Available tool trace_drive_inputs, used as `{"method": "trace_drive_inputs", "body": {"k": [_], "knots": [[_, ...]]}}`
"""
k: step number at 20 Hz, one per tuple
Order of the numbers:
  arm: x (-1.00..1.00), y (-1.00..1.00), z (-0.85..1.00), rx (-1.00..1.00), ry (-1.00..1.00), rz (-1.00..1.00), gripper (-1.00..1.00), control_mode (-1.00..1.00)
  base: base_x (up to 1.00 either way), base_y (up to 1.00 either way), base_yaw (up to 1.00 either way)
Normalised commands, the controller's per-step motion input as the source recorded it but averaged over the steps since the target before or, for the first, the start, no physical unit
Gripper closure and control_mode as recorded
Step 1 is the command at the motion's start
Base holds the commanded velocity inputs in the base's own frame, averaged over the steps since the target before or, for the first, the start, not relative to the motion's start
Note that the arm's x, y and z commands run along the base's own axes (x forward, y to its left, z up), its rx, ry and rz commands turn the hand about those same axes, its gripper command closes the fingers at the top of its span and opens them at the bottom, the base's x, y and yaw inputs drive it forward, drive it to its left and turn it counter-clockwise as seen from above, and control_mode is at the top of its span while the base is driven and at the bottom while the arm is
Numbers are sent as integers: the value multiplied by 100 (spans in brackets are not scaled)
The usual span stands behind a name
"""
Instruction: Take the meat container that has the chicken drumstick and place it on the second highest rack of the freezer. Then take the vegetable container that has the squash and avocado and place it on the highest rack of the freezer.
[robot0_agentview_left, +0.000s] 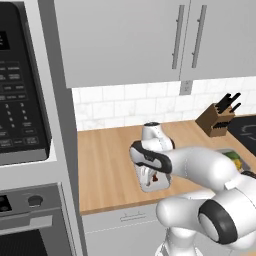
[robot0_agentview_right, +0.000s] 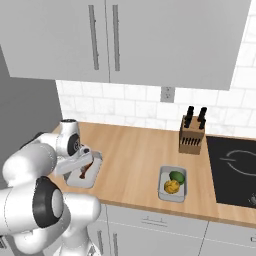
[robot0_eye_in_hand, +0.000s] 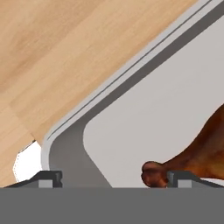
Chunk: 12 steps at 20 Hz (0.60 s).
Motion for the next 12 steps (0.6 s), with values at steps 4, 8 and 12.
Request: {"method": "trace_drive_inputs", "body": {"k": [4, 8, 12], "knots": [[-34, 0, -16, 0, -6, 0, -100, -100, 0, 0, 0], [-32, 0, 0, 0, -4, 0, -100, -100, 0, 0, 0], [-22, 0, 0, 0, -4, 0, -100, -100, 0, 0, 0]]}}
